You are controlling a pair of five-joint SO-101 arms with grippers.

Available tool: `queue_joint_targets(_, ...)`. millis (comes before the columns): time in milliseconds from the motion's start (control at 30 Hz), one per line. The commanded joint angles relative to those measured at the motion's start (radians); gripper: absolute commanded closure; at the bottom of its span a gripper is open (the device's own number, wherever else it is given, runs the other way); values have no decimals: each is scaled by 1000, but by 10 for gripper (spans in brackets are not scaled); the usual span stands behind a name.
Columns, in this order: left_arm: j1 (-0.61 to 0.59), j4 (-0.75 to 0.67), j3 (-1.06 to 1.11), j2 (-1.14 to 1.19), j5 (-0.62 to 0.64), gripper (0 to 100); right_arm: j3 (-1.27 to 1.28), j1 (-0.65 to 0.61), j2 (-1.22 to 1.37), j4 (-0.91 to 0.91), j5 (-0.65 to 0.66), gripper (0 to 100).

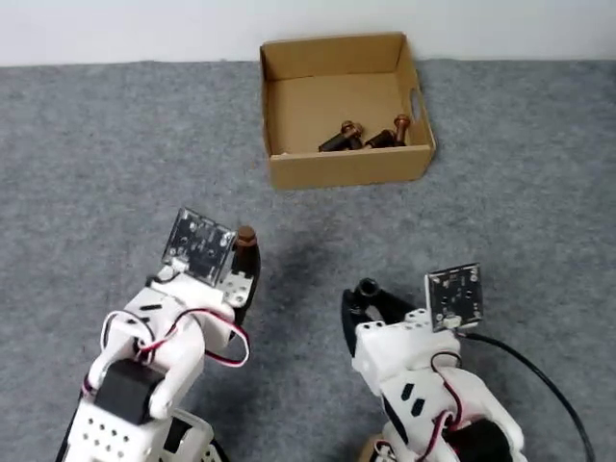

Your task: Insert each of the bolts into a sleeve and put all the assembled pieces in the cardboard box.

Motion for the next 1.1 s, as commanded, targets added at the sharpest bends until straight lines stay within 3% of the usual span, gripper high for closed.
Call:
queue_joint_targets(0, 5, -37, 1, -54, 9, 995, 18, -74, 7, -64, 12, 991)
queue_joint_targets(200, 6, -100, 4, -138, 103, 995, 64, -174, 5, -159, 14, 991)
queue_joint_targets(500, 126, -121, 42, -404, 384, 995, 164, -325, 7, -288, 206, 990)
queue_joint_targets(633, 158, -115, 93, -519, 399, 995, 196, -378, 7, -325, 267, 990)
queue_joint_targets(867, 178, -112, 104, -503, 402, 995, 196, -390, 8, -369, 368, 990)
queue_joint_targets(1067, 258, -25, 94, -503, 402, 995, 195, -386, 7, -369, 413, 990)
